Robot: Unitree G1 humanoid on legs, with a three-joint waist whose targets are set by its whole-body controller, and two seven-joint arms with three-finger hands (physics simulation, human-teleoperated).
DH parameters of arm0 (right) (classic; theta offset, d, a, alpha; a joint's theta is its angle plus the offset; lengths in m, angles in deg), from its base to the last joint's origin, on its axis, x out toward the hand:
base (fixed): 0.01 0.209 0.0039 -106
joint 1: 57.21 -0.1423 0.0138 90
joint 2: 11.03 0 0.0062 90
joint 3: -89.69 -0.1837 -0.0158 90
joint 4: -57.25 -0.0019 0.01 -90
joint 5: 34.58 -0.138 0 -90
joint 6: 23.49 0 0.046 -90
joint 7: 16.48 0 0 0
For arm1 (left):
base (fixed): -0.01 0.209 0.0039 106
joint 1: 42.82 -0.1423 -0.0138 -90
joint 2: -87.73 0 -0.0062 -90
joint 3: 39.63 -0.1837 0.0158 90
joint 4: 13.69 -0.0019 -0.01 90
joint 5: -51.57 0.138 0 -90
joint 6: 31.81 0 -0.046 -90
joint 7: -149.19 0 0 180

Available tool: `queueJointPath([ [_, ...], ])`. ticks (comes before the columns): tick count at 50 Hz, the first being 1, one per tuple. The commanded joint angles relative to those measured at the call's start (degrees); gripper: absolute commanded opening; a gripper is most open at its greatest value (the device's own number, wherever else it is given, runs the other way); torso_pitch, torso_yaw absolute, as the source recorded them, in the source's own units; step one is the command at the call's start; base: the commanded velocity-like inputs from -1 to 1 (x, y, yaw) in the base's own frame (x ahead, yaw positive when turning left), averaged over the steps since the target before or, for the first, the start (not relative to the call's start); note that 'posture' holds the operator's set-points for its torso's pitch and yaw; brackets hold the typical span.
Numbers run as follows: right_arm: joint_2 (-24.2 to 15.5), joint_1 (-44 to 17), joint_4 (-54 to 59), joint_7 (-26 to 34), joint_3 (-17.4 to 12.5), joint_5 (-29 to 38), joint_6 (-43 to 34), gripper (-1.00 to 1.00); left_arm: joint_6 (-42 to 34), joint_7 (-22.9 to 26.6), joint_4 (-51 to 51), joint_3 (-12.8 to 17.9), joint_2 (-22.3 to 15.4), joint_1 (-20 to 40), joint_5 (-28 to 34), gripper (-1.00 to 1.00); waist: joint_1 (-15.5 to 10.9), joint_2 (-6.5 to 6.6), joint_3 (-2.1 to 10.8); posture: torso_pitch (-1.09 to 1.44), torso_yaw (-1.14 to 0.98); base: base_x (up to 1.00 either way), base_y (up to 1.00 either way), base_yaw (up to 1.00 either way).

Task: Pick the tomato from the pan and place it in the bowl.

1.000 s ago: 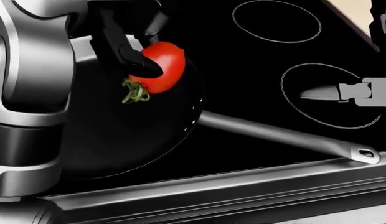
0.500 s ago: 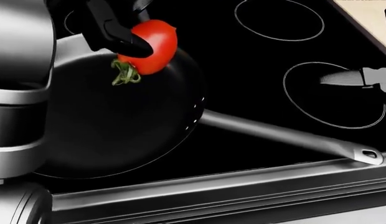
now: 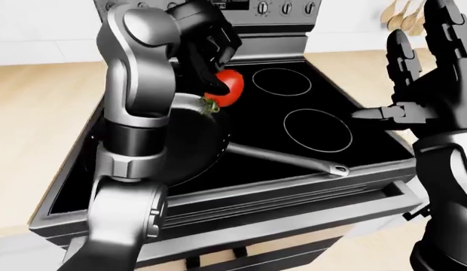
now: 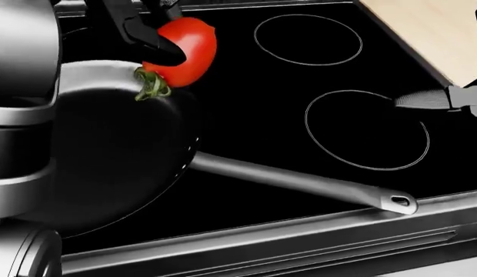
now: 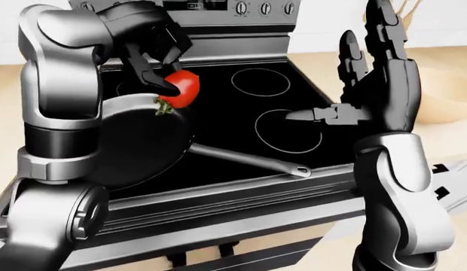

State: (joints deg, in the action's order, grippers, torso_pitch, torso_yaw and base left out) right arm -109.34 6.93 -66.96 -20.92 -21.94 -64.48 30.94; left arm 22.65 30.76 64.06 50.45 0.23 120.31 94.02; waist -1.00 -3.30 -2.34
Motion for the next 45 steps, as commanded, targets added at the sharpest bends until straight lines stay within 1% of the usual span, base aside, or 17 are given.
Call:
queueJointPath([
  [1,-0.76,-1.56,-1.16,-0.21,-0.79,0.00,1.15,1.00,0.68,-0.74,0.93,0.55,-0.43,1.90,-0.04,-1.00,0.00,-0.61,1.39,0.00,0.00,0.00,-0.35,0.00],
  [3,-0.80,-1.64,-1.12,-0.23,-0.73,0.02,1.16,1.00,0.79,-0.87,0.62,0.60,-0.48,2.07,-0.11,-1.00,-0.10,-1.42,0.98,0.00,0.00,0.00,-0.37,0.00],
  [5,-0.79,-1.55,-1.11,-0.20,-0.75,0.04,1.24,1.00,0.99,-1.11,0.34,0.59,-0.45,2.16,-0.18,-1.00,-0.15,-0.93,1.40,0.00,0.00,0.00,-0.36,0.00],
  [9,-0.77,-1.34,-1.25,-0.11,-0.74,0.10,1.31,1.00,1.05,-1.12,0.57,0.58,-0.51,2.14,-0.17,-1.00,-0.59,-0.13,0.70,0.00,0.00,0.00,-0.36,0.00],
  [12,-0.68,-1.42,-1.32,-0.13,-0.58,0.20,1.26,1.00,1.23,-1.15,0.60,0.62,-0.62,1.90,-0.23,-1.00,-0.75,0.40,0.99,0.00,0.00,0.00,-0.36,0.00],
  [25,-0.96,-1.90,-1.59,-0.38,-0.91,-0.20,0.76,1.00,1.07,-0.80,0.68,0.63,-0.75,2.24,-0.17,-1.00,-0.55,1.75,1.75,0.00,0.00,0.00,-0.36,0.00],
  [29,-0.97,-1.88,-1.67,-0.48,-1.02,-0.51,0.85,1.00,0.90,-0.70,0.94,0.56,-0.67,2.16,-0.10,-1.00,-0.35,3.40,1.82,0.00,0.00,0.00,-0.36,0.00],
  [31,-1.06,-2.11,-1.69,-0.68,-1.23,-0.96,0.78,1.00,0.73,-0.62,1.05,0.56,-0.65,2.24,-0.03,-1.00,-0.32,2.57,1.96,0.00,0.00,0.00,-0.36,0.00],
  [33,-1.09,-2.15,-1.71,-0.93,-1.33,-1.40,0.75,1.00,0.59,-0.51,1.32,0.49,-0.57,2.12,0.05,-1.00,-0.07,4.52,2.14,0.00,0.00,0.00,-0.36,0.00],
  [34,-1.13,-2.15,-1.74,-1.00,-1.34,-1.53,0.76,1.00,0.55,-0.50,1.36,0.50,-0.55,2.13,0.06,-1.00,-0.09,4.58,2.40,0.00,0.00,0.00,-0.34,0.00],
  [36,-1.19,-2.13,-1.73,-1.18,-1.39,-1.80,0.76,1.00,0.67,-0.55,1.04,0.58,-0.61,2.40,-0.01,-1.00,0.08,4.12,2.19,0.00,0.00,0.00,-0.35,0.00],
  [39,-1.42,-2.25,-1.89,-1.52,-1.53,-2.30,0.60,1.00,0.65,-0.56,0.97,0.63,-0.65,2.52,-0.06,-1.00,0.08,1.68,0.99,0.00,0.00,0.00,-0.35,0.00],
  [40,-1.47,-2.26,-1.88,-1.61,-1.58,-2.44,0.59,1.00,0.68,-0.58,0.94,0.63,-0.67,2.54,-0.08,-1.00,0.06,-0.14,1.38,0.00,0.00,0.00,-0.35,0.00],
  [41,-1.53,-2.28,-1.88,-1.69,-1.59,-2.51,0.58,1.00,0.72,-0.62,0.84,0.66,-0.70,2.59,-0.11,-1.00,0.23,-3.27,2.12,0.00,0.00,0.00,-0.35,0.00],
  [42,-1.58,-2.30,-1.89,-1.76,-1.56,-2.59,0.59,1.00,0.75,-0.63,0.77,0.66,-0.72,2.62,-0.14,-1.00,0.46,-1.42,1.67,0.00,0.00,0.00,-0.34,0.00],
  [43,-1.62,-2.30,-1.87,-1.79,-1.51,-2.63,0.63,1.00,0.78,-0.63,0.70,0.65,-0.74,2.68,-0.16,-1.00,0.27,-1.97,1.16,0.00,0.00,0.00,-0.35,0.00],
  [45,-1.70,-2.27,-1.82,-1.83,-1.45,-2.71,0.70,1.00,0.81,-0.67,0.53,0.68,-0.76,2.84,-0.21,-1.00,0.39,-0.72,1.24,0.00,0.00,0.00,-0.35,0.00],
])
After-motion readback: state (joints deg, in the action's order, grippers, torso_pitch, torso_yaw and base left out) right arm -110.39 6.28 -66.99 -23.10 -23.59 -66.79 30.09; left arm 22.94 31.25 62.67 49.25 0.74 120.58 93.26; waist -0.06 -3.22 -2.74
